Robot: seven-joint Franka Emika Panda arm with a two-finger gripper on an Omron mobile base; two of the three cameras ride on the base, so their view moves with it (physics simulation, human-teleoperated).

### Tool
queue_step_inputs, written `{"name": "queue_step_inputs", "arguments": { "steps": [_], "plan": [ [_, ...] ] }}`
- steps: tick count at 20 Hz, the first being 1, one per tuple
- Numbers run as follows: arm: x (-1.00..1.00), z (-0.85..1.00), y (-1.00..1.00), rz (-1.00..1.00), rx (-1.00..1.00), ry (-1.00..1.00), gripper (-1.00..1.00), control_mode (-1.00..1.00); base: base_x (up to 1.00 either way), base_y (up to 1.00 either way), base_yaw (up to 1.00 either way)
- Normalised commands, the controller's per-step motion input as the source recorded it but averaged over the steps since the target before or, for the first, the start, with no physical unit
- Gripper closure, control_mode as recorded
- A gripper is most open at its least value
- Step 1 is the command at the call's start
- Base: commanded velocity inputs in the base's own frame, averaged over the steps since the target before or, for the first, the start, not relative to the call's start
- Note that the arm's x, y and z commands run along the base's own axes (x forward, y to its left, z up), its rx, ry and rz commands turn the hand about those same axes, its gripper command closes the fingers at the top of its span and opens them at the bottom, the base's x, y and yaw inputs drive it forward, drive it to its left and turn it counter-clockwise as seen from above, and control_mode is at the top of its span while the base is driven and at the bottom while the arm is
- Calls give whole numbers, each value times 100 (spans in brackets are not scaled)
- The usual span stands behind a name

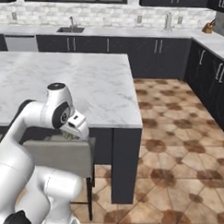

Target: Place two dumplings into each of the tupperware containers and then place the containers in the fridge.

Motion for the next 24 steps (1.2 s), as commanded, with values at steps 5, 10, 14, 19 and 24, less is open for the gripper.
{"name": "queue_step_inputs", "arguments": {
  "steps": [5,10,14,19,24],
  "plan": [
    [0,0,0,0,0,0,100,100,-40,66,1],
    [0,0,0,0,0,0,100,100,-26,80,0],
    [0,0,0,0,0,0,100,100,-10,79,0],
    [0,0,0,0,0,0,100,100,0,81,0],
    [0,0,0,0,0,0,100,100,0,86,0]
  ]
}}
